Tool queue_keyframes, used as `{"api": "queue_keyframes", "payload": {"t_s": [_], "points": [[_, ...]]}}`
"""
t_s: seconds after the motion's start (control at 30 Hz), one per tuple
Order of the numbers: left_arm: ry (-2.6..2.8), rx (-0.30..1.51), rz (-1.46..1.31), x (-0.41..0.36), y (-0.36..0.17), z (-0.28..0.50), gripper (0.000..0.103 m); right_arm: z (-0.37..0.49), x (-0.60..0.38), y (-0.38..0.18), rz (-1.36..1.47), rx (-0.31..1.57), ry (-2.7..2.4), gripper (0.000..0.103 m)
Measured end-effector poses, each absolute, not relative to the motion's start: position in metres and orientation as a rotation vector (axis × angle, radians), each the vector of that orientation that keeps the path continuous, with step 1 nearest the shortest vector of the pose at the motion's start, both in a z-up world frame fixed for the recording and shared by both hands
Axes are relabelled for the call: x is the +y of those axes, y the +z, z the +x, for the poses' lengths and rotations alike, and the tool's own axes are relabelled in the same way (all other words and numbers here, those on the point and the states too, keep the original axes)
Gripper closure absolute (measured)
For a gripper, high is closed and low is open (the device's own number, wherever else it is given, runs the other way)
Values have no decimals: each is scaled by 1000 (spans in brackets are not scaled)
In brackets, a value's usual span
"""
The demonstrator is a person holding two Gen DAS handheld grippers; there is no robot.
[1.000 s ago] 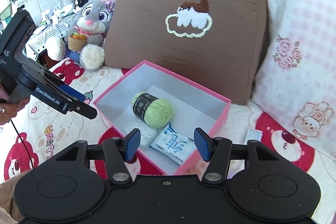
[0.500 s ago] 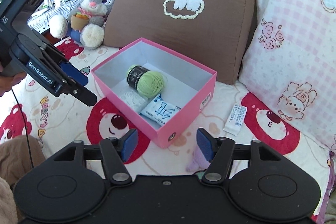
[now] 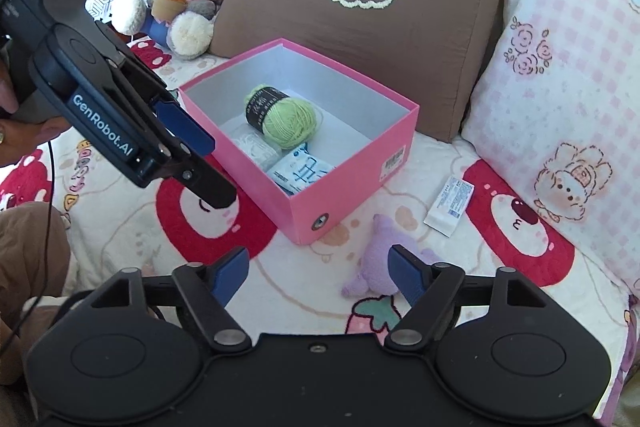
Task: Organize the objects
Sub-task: 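Move the left tool toward the lilac plush toy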
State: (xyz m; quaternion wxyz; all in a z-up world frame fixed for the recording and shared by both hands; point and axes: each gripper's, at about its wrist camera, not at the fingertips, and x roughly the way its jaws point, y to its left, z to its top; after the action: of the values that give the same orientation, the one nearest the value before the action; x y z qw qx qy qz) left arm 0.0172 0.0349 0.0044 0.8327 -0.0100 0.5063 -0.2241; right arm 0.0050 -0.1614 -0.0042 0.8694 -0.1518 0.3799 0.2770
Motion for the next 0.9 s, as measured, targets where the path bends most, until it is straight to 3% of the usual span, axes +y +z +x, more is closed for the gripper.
{"api": "queue_keyframes", "payload": {"t_s": [0.67, 0.77, 0.9], "points": [[-492, 964, 19, -59, -32, 67, 41, 39, -198, -74, -264, 704, 467, 17], [-487, 989, 13, -68, -48, 80, 43, 48, -203, -92, -275, 711, 431, 17], [-472, 1076, 33, -83, -72, 97, 57, 63, -211, -111, -232, 735, 368, 17]]}}
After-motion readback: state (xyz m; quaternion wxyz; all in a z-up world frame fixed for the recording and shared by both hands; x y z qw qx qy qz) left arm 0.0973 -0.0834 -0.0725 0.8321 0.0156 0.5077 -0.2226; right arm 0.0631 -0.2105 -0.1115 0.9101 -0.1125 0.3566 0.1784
